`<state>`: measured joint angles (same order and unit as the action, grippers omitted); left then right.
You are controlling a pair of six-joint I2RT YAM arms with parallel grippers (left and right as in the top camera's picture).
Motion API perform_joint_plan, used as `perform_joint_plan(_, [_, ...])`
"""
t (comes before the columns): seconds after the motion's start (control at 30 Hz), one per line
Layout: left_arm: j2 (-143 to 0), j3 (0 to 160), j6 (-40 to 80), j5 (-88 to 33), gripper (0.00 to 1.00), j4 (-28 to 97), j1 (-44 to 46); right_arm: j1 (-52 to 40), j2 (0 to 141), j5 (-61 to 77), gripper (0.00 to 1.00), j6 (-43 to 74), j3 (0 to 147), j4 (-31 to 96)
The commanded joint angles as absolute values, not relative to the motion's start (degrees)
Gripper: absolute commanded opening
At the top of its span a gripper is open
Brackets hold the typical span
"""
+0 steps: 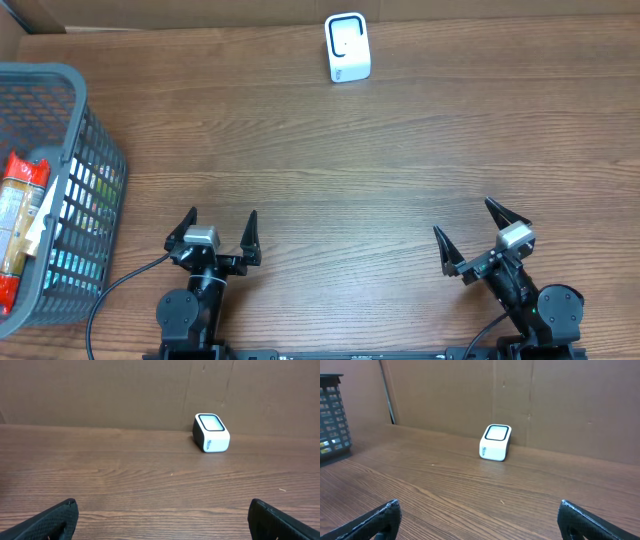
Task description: Scan the item barcode
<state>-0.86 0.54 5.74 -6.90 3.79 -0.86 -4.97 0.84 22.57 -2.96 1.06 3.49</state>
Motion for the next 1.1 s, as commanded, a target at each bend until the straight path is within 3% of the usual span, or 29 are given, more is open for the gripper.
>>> perform_joint_plan(0.0, [-0.3,0.3,5.1,-7.1,1.0,3.8,-1.1,-5.3,0.2,23.2,1.0,-2.5,0.4,3.1])
perform_joint_plan(0.33, [-0.3,1.0,6.4,-8.6,1.0,3.6,-1.1,-5.3,0.2,24.4,1.0,-2.3,0.5,3.1])
perform_joint_plan(0.5, [-1.4,10.1,6.6,-9.1,1.0,8.1,-1.1,-5.3,0.2,24.4,1.0,0.2,0.5,3.0])
perform_joint_plan(0.8, [-20.8,41.5,5.7,-9.0,1.0,21.7,-1.1,-5.3,0.2,24.5,1.0,0.3,0.5,3.0])
perform_joint_plan(1.07, [-52.5,87.8,1.7,-6.5,1.0,51.3,-1.2,-5.3,0.2,24.5,1.0,0.3,0.5,3.0])
